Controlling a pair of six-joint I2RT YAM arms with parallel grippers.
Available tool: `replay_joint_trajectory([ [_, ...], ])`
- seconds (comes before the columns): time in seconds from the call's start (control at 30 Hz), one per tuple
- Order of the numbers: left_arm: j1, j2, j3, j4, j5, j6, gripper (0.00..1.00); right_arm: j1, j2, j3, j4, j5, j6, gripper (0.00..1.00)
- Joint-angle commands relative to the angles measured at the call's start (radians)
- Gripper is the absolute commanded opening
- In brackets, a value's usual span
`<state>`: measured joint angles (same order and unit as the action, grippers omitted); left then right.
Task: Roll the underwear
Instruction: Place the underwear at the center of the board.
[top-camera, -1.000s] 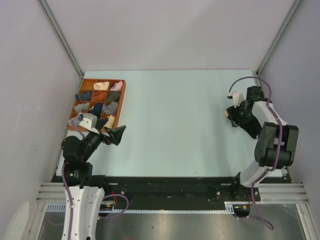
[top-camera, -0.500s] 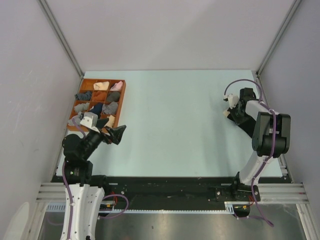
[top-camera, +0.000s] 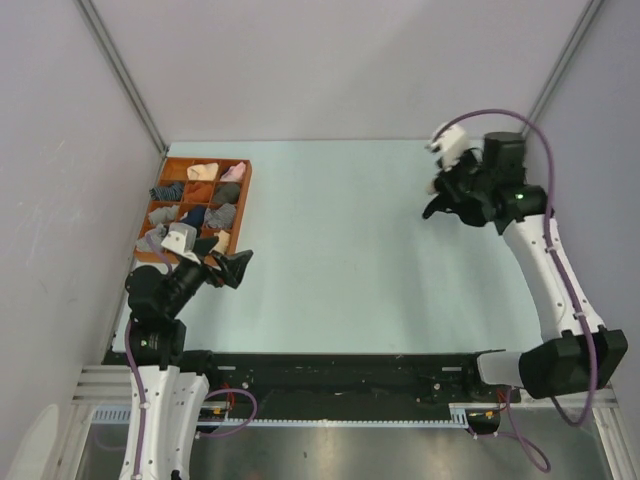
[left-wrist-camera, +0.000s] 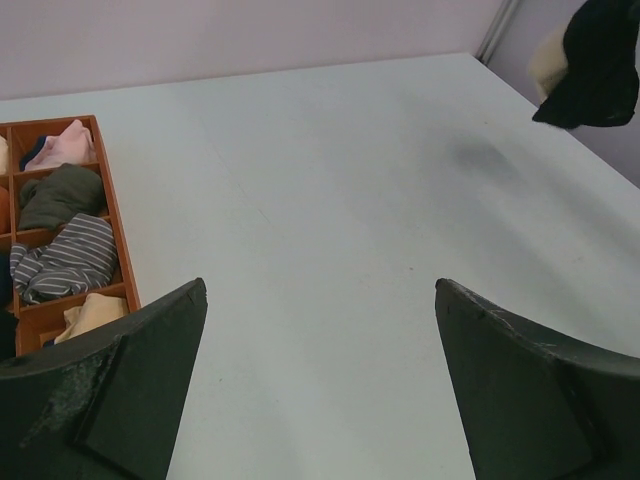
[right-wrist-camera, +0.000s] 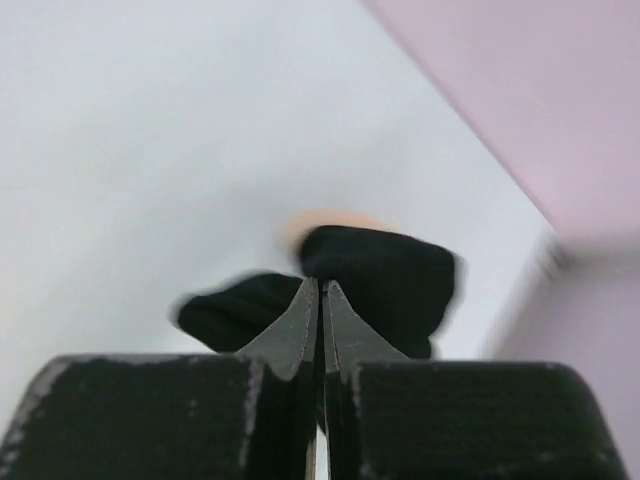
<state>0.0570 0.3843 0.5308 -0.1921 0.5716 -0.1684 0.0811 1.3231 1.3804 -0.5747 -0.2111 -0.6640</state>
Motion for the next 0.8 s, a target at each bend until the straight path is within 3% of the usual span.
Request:
replay_joint_trajectory([
  [0.0, -0.002, 0.007, 0.0, 0.0, 0.011, -0.016, 1.0, 0.347, 0.127, -0.088, -0.2, -0.284, -0.034, 0.05],
  [0.03, -0.002, 0.007, 0.0, 0.002, 0.011, -0.016, 1.0, 0.403, 0.169, -0.108, -0.201, -0.322, -0.04, 0.32],
  [0.13, -0.002, 0.008, -0.002, 0.0, 0.013, -0.016, 1.0, 0.548, 0.304, -0.093, -0.255, -0.408, -0.088, 0.61],
  [0.2, -0.002, 0.008, -0.005, 0.005, 0.016, -0.017, 1.0, 0.575, 0.338, -0.046, -0.312, -0.46, -0.118, 0.65],
  [0.3, -0.002, 0.027, -0.014, 0.028, 0.052, -0.037, 1.0, 0.522, 0.321, -0.021, -0.333, -0.531, -0.147, 0.66],
  [0.43, -0.003, 0.134, -0.029, 0.094, 0.183, -0.12, 1.0, 0.309, 0.327, -0.021, -0.288, -0.579, -0.114, 0.66],
  [0.53, -0.025, 0.275, 0.007, 0.073, 0.22, -0.181, 1.0, 0.231, 0.37, -0.006, -0.13, -0.548, 0.002, 0.68],
  [0.67, -0.23, 0.441, 0.055, 0.025, 0.061, -0.198, 1.0, 0.252, 0.599, 0.191, -0.131, -0.433, 0.075, 0.68],
  [0.77, -0.35, 0.573, 0.054, 0.097, -0.047, -0.256, 1.0, 0.267, 0.718, 0.36, -0.119, -0.393, 0.22, 0.69],
])
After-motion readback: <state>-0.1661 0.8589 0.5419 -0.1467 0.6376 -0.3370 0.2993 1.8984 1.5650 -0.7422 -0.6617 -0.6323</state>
